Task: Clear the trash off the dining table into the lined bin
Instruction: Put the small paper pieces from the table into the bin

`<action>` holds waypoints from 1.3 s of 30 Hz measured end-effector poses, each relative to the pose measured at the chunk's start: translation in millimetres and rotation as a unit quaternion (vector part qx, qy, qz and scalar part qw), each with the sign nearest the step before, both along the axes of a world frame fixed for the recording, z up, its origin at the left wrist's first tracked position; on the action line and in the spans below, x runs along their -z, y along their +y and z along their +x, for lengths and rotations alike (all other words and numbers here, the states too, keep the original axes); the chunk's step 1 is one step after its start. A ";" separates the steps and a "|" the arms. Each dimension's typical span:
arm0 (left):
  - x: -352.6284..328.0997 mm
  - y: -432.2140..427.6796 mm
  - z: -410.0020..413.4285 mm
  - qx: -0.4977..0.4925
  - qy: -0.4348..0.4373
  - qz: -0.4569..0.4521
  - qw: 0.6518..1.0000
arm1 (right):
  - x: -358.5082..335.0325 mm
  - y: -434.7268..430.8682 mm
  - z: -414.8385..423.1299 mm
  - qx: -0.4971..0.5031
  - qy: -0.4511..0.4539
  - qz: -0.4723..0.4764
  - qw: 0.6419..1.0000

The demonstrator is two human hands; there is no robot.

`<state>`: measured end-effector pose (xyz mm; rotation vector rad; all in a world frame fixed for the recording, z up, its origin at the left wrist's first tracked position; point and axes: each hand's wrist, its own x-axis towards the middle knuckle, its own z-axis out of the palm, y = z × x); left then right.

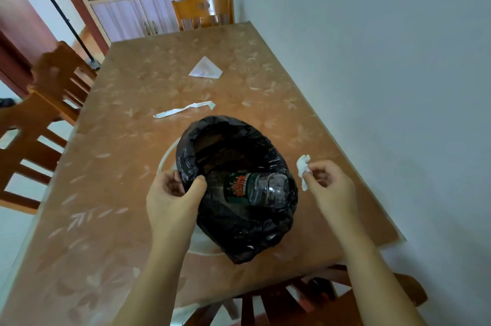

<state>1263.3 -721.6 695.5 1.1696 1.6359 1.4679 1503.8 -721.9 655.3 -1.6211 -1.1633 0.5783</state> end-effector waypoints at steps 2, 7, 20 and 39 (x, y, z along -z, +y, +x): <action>0.4 -3.9 -4.9 0.005 0.002 -0.001 1.000 | -13.8 -2.9 -17.3 -0.030 -0.014 0.030 0.999; -1.3 -13.1 -26.5 0.000 -0.006 -0.007 1.000 | -32.8 -2.5 -67.0 -0.123 -0.054 0.071 0.988; -12.2 -44.7 -181.8 -0.117 0.000 -0.020 0.993 | -58.5 6.5 -214.8 -0.228 -0.044 0.038 0.972; -2.0 5.9 -296.8 -0.082 0.024 -0.044 0.995 | 32.8 34.7 -262.6 -0.019 -0.038 -0.124 0.991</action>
